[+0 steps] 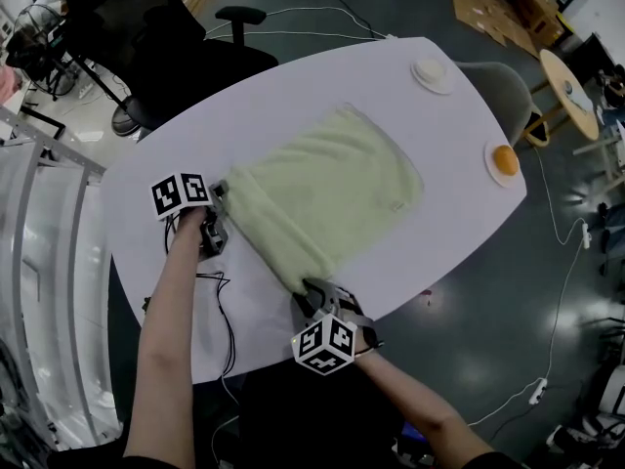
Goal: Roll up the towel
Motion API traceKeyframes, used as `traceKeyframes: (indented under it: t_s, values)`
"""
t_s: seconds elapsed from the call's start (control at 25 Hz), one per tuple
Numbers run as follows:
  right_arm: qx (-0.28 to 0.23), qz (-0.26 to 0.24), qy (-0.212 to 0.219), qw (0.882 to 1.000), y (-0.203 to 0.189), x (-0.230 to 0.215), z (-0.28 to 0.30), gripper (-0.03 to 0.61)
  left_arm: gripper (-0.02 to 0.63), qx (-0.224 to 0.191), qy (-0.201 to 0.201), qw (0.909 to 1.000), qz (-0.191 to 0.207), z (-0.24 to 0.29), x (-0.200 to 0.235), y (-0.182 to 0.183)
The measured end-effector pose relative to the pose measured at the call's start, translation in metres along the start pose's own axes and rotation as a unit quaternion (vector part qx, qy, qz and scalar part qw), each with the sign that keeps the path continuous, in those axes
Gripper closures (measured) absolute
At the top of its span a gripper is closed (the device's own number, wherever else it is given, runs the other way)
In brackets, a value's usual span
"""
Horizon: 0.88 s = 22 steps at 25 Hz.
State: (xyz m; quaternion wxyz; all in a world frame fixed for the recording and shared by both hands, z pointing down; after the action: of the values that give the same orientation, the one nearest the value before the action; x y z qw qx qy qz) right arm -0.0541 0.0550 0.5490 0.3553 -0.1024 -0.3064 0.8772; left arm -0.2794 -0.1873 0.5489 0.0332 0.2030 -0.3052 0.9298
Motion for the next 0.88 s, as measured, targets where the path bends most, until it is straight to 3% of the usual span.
traceKeyframes:
  t_s: [0.32,0.56,0.88]
  values:
    - [-0.011,0.013,0.002,1.000,0.005,0.002,-0.008,0.508,0.556,-0.005,-0.007,0.9999,0.006,-0.010,0.003,0.003]
    - [-0.031,0.016,0.013,0.999,0.023,0.011,-0.023,0.514,0.557,-0.018,-0.010,0.9996,0.020,-0.033,0.007,0.014]
    - [-0.049,0.007,0.063,0.997,0.039,0.046,-0.032,0.514,0.557,-0.009,0.018,0.9996,0.019,-0.063,0.039,0.006]
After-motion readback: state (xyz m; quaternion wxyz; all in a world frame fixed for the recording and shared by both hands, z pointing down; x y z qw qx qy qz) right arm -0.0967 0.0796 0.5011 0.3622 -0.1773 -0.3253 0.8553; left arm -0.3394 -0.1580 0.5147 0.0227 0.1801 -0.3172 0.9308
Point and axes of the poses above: the fingertips, and each gripper's own axes: z forward along the fingers, x to its left, y out of its top, the point moved 8 cm from there along -z, backward along the fingers, and after that the axes turned 11 degrees about z, right-handed, at the moved point
